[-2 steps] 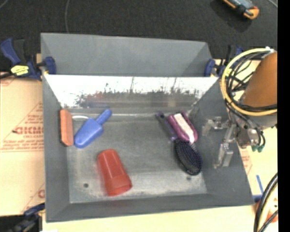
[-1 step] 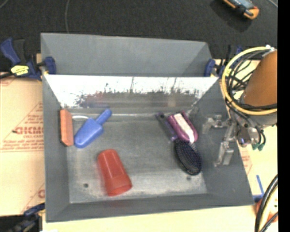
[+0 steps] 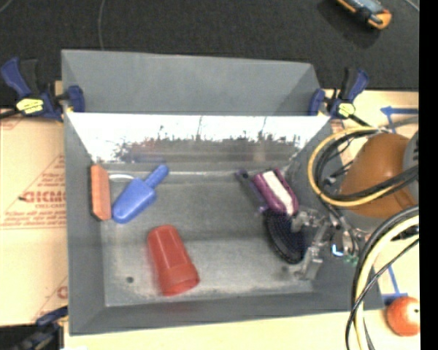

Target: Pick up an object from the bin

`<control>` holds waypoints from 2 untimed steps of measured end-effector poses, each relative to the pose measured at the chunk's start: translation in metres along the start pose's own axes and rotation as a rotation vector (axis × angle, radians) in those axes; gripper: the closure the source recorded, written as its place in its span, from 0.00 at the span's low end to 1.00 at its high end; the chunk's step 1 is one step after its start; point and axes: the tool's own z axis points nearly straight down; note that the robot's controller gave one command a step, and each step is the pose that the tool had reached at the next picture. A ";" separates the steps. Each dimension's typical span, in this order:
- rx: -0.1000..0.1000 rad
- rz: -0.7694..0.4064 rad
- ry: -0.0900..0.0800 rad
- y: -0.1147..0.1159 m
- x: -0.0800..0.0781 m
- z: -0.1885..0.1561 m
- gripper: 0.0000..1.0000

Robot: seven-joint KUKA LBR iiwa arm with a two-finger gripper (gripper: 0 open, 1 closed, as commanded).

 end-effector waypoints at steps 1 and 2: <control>0.001 0.085 -0.011 -0.001 -0.013 -0.046 0.00; 0.001 0.128 -0.001 0.002 0.006 0.003 0.00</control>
Offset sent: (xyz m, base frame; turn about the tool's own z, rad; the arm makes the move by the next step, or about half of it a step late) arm -0.0062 0.0050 -0.0029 0.1316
